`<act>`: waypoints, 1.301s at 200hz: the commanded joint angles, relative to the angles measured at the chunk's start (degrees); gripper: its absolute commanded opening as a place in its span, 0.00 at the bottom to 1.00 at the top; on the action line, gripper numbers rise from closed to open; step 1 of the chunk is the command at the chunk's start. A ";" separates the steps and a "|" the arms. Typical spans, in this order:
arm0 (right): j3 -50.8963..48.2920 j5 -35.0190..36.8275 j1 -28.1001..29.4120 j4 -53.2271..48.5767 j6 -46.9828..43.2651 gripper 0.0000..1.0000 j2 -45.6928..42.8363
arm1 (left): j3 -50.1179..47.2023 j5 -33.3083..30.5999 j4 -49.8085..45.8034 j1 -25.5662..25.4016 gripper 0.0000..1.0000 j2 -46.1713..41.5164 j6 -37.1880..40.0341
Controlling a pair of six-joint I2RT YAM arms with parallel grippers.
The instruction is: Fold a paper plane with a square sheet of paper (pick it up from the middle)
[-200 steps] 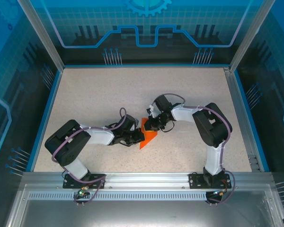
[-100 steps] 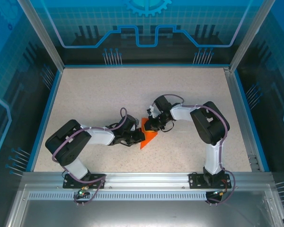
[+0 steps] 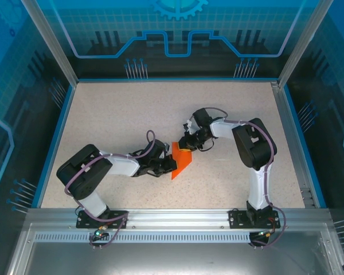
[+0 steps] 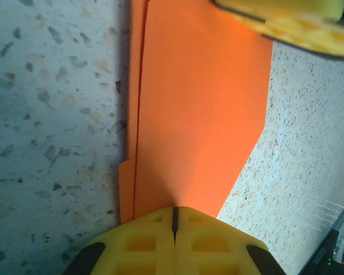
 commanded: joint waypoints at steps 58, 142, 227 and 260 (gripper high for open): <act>7.11 4.33 -6.92 -1.03 -2.95 0.16 5.73 | -5.30 -6.98 -17.32 -1.12 0.00 5.65 1.16; 11.78 1.32 -8.75 -6.20 -6.07 0.19 1.01 | -3.91 -6.51 -19.42 -1.07 0.00 5.27 5.19; -3.71 -3.06 -1.27 0.42 -1.72 0.11 -11.20 | -1.19 -5.87 -22.79 -0.86 0.00 2.91 10.76; -8.46 -0.33 2.87 3.99 2.29 0.09 -10.49 | -0.72 -5.66 -22.61 -0.86 0.00 2.21 10.15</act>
